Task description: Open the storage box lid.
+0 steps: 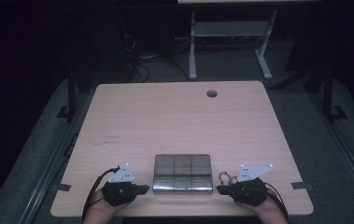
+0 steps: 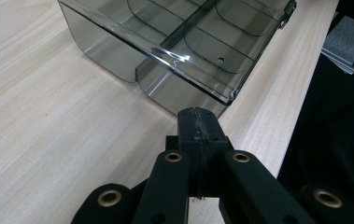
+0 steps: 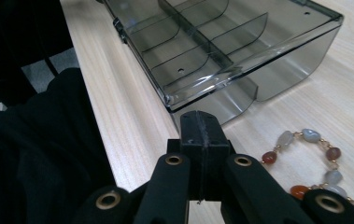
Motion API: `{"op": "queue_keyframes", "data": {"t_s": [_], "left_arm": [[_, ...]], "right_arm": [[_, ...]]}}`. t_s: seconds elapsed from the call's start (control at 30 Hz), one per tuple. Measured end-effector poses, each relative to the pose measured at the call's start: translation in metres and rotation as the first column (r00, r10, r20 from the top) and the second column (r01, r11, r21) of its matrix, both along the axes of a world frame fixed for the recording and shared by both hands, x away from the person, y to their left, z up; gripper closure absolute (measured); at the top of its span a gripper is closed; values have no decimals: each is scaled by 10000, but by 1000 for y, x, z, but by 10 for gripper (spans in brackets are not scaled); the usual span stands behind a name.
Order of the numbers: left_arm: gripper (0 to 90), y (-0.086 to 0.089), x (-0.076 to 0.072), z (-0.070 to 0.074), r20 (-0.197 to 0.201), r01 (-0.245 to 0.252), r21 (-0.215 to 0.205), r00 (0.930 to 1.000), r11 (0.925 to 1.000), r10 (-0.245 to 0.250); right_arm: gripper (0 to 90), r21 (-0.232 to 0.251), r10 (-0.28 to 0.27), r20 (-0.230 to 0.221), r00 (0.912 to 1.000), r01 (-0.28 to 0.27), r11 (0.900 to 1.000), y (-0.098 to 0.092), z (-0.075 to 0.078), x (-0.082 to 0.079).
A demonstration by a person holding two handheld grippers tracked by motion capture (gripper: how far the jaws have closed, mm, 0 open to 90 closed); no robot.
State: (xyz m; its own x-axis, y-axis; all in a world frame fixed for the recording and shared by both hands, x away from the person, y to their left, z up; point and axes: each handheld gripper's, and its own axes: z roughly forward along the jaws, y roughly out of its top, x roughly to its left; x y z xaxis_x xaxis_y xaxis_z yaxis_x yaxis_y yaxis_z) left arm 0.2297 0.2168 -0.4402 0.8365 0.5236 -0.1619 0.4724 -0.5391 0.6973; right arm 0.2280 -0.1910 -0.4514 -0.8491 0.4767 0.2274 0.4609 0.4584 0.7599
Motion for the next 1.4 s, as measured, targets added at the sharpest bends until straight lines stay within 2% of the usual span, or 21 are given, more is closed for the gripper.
{"op": "queue_keyframes", "data": {"t_s": [0.37,0.77,0.93,1.4], "left_arm": [[896,-2,1,-1,40,155,-42,9999,9999,-155],[897,-7,1,-1,116,298,22,9995,9996,-298],[897,-6,0,0,61,232,-292,9997,9993,-230],[896,-7,0,3,161,279,-706,9995,9971,-269]], "right_arm": [[899,-158,316,96,9995,-314,9994,9,0,-1],[899,-170,284,99,9995,-283,9995,9,0,-1],[899,-166,274,123,9995,-272,9995,9,0,-1],[900,202,198,348,9992,-205,9996,11,3,-1]]}}
